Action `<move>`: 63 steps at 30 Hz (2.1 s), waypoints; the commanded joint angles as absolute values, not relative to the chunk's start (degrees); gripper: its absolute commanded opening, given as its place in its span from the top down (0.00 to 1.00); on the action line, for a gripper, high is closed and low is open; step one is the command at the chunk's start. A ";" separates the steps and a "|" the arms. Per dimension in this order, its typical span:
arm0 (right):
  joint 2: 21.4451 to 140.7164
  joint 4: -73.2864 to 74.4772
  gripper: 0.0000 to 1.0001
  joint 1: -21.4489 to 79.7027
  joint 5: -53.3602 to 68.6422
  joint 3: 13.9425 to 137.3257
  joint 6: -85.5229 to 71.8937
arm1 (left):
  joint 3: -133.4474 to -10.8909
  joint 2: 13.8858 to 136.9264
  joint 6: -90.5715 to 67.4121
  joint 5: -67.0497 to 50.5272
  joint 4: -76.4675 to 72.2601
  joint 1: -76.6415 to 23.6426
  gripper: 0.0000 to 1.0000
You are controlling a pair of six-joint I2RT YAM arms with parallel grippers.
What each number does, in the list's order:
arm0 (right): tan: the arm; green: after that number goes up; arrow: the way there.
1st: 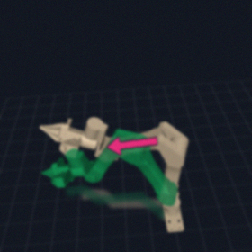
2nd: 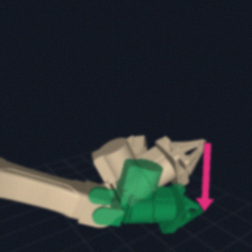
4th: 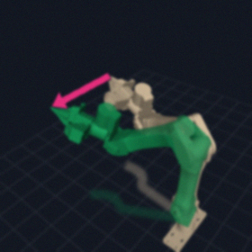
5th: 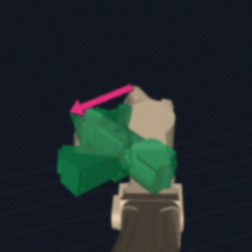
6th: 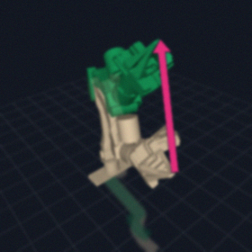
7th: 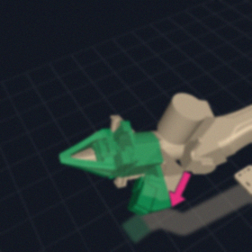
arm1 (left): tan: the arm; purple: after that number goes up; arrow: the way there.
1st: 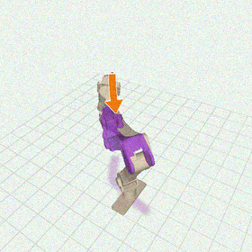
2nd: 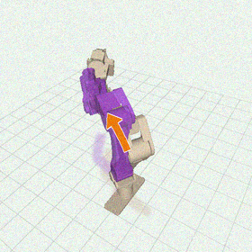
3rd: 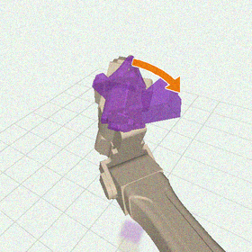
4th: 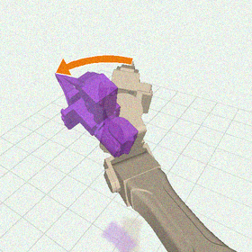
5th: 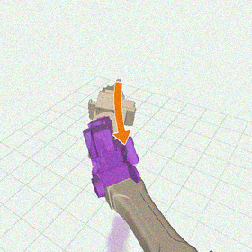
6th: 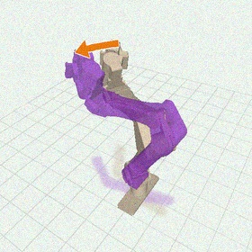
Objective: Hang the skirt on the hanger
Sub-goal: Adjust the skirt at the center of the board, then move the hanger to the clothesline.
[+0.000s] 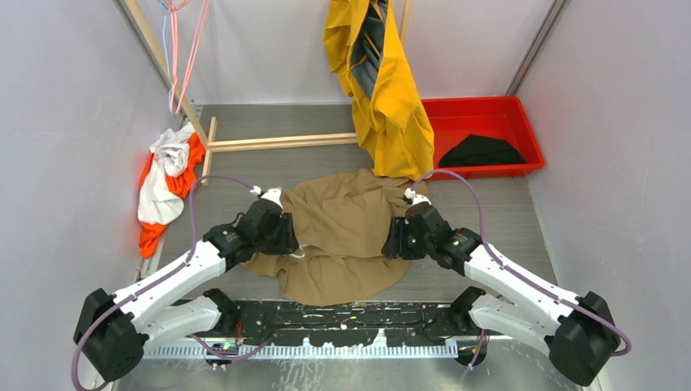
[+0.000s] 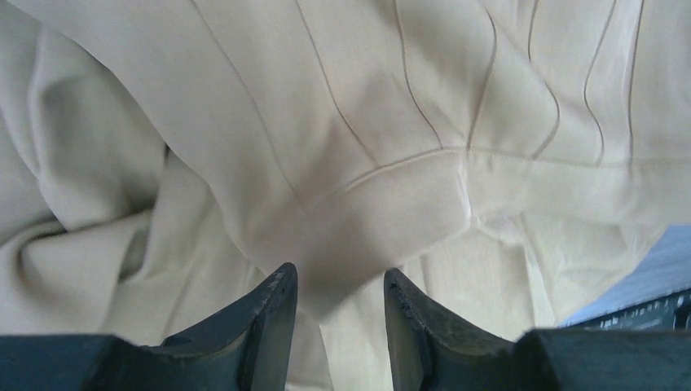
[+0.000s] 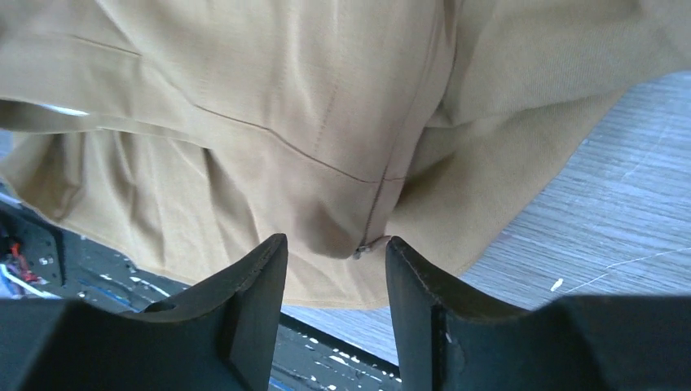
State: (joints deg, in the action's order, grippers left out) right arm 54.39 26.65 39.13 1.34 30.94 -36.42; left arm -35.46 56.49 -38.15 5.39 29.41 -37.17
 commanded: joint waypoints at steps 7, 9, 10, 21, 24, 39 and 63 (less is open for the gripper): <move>48.32 32.60 0.47 38.93 3.44 40.11 -33.06 | -40.68 49.75 -41.45 8.89 38.85 -42.83 0.57; 48.25 32.30 0.48 38.91 4.45 40.10 -33.03 | -40.71 49.45 -42.27 8.77 39.25 -43.77 0.59; 48.37 31.92 0.50 38.94 4.90 39.96 -33.10 | -40.62 49.74 -42.61 9.19 39.24 -44.36 0.59; 49.51 31.39 0.48 39.11 7.05 41.52 -31.49 | -59.29 57.81 -34.91 24.56 37.32 -44.91 0.42; 49.36 32.03 0.48 39.27 7.48 43.19 -31.05 | -74.33 62.72 -28.23 26.14 39.89 -41.01 0.33; 49.03 31.76 0.48 39.97 8.07 46.10 -30.84 | -123.71 84.37 -13.06 12.75 43.53 -6.64 0.37; 52.68 29.41 0.48 40.07 10.30 44.24 -30.50 | -122.48 92.01 -20.57 2.56 33.77 8.96 0.42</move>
